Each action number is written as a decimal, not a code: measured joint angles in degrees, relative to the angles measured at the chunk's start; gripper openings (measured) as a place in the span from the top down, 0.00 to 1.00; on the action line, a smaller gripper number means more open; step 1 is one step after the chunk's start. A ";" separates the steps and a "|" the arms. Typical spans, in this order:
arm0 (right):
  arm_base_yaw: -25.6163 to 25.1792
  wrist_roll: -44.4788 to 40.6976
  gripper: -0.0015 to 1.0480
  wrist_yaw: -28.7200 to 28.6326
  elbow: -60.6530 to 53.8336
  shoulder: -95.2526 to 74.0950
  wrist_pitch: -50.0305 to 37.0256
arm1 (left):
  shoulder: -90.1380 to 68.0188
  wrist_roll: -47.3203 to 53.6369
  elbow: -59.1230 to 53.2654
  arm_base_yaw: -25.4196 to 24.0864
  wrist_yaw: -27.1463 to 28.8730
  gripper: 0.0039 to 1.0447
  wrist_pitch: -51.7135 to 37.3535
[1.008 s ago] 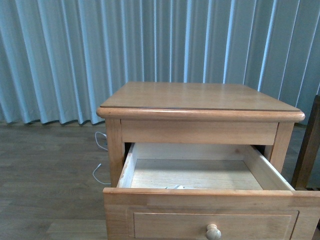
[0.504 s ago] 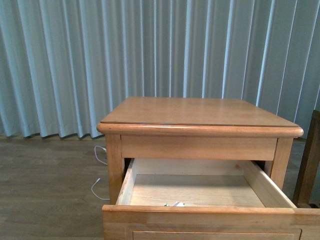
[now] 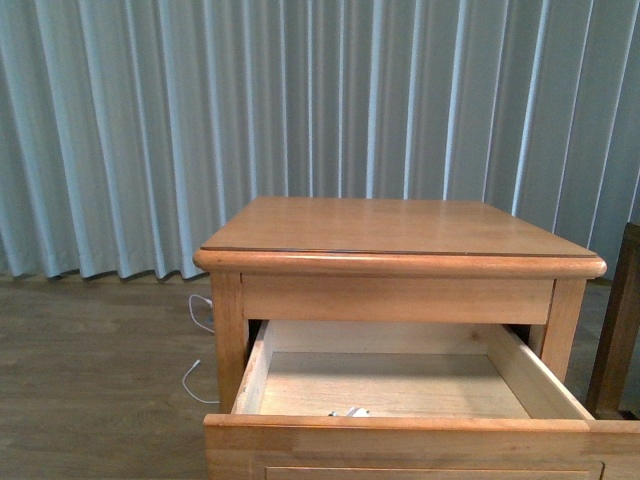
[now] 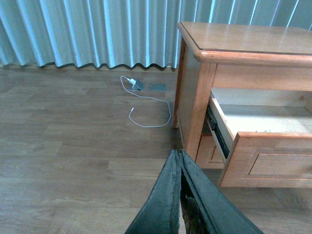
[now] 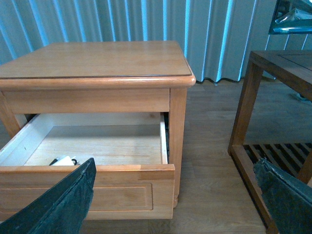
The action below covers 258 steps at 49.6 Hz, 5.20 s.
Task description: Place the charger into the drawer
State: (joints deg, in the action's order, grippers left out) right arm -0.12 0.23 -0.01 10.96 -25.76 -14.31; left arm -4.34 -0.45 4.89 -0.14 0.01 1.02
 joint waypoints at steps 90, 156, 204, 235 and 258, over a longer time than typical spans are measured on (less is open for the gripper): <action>15.72 12.98 0.08 10.12 20.68 -48.17 9.05 | 4.24 0.15 -4.17 0.00 -0.02 0.05 -0.70; 12.02 30.47 0.08 24.83 75.25 -105.20 10.91 | 4.26 0.15 -4.17 0.00 -0.02 0.05 -0.70; 10.71 35.52 0.08 20.28 66.49 -97.48 6.03 | 4.26 0.15 -4.17 0.00 -0.02 0.05 -0.70; 10.91 17.09 0.08 -0.15 36.48 -49.72 11.13 | 4.26 0.15 -4.17 0.00 -0.02 0.05 -0.70; -3.34 14.53 0.08 -8.94 17.22 -2.93 26.67 | 4.26 0.15 -4.17 0.00 0.00 0.05 -0.70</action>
State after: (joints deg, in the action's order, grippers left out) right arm -3.46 14.76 -8.95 28.18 -28.69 12.36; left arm -0.08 -0.30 0.71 -0.14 0.01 0.32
